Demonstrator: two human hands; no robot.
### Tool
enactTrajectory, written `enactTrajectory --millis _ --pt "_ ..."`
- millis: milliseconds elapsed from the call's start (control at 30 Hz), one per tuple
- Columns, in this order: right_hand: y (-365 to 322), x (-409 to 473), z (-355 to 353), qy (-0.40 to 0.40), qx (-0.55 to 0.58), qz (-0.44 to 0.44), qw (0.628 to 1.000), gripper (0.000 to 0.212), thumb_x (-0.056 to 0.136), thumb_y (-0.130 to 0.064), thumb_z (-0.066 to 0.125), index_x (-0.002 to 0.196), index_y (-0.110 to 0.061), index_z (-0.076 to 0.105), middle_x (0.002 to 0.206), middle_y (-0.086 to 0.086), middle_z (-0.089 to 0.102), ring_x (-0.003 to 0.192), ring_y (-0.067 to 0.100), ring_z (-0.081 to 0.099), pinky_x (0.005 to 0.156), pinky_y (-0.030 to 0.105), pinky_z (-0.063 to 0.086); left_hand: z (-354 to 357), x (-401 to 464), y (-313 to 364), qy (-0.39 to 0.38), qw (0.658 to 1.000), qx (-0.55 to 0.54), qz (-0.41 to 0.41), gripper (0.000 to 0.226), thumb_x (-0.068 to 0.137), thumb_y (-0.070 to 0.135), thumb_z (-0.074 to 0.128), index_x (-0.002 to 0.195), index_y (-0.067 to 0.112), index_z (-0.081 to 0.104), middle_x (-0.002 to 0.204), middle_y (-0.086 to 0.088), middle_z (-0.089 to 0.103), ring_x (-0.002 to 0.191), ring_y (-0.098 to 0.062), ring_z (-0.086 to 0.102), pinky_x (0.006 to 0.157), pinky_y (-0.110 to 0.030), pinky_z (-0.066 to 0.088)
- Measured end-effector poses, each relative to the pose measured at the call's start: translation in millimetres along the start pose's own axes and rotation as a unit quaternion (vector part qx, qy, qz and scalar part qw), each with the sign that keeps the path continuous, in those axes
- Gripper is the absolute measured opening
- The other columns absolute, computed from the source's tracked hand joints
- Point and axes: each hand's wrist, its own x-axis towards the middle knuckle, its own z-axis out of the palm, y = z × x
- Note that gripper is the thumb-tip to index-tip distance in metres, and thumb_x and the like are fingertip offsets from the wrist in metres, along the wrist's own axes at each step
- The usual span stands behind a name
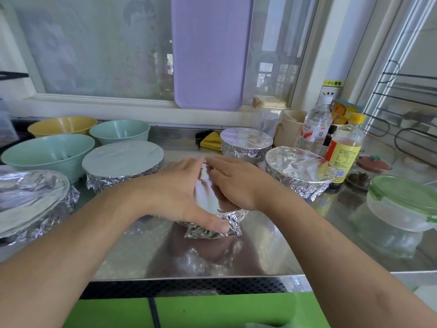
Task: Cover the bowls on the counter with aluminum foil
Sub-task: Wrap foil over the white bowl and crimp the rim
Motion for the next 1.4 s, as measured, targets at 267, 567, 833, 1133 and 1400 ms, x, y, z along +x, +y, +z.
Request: enactTrajectory --millis 267,567,833,1133,1400 --pt "-3 4 1 -0.005 -0.002 0.027 1.000 0.041 0.113 -0.035 0.032 0.131 -0.013 0.060 0.130 0.008 0.065 0.119 0.029 0.061 0.105 0.045 0.049 6 -4 10 0.039 0.999 0.028 0.002 0.132 0.052 0.096 0.069 0.156 0.035 0.014 0.157 0.014 0.028 0.147 -0.012 0.029 0.117 -0.039 0.035" --pt "26 -36 -7 -0.069 0.263 -0.016 0.962 0.081 0.081 -0.071 0.069 0.114 -0.001 0.045 0.095 -0.001 0.041 0.085 0.014 0.039 0.080 0.035 0.035 18 -18 6 0.107 0.994 0.002 0.016 0.138 0.059 0.088 0.074 0.161 0.025 0.007 0.160 0.015 0.015 0.150 -0.007 0.020 0.116 -0.028 0.028" --pt "30 -51 -9 -0.063 0.182 -0.022 0.981 0.066 0.075 -0.048 0.093 0.103 -0.014 0.045 0.094 -0.008 0.039 0.081 0.008 0.037 0.072 0.022 0.033 32 -23 -5 0.155 0.980 -0.129 -0.003 0.159 0.044 0.081 0.087 0.165 0.031 -0.003 0.163 0.030 0.006 0.149 0.006 0.014 0.118 -0.024 0.024" --pt "31 -65 10 0.004 0.283 0.003 0.959 0.107 0.072 -0.034 0.094 0.155 -0.047 0.028 0.133 -0.054 0.039 0.122 -0.032 0.040 0.092 -0.007 0.033 63 -16 -26 0.212 0.915 -0.343 0.015 0.170 0.028 0.070 0.100 0.161 0.049 -0.003 0.159 0.034 0.025 0.145 0.017 0.024 0.122 -0.027 0.028" --pt "30 -71 20 0.018 0.356 -0.014 0.934 0.090 0.080 -0.012 0.090 0.138 -0.048 0.033 0.114 -0.063 0.049 0.115 -0.037 0.043 0.093 -0.004 0.038 75 -14 -28 0.239 0.872 -0.425 0.041 0.176 0.022 0.066 0.101 0.161 0.050 -0.005 0.148 0.042 0.031 0.137 0.023 0.032 0.106 -0.007 0.030"
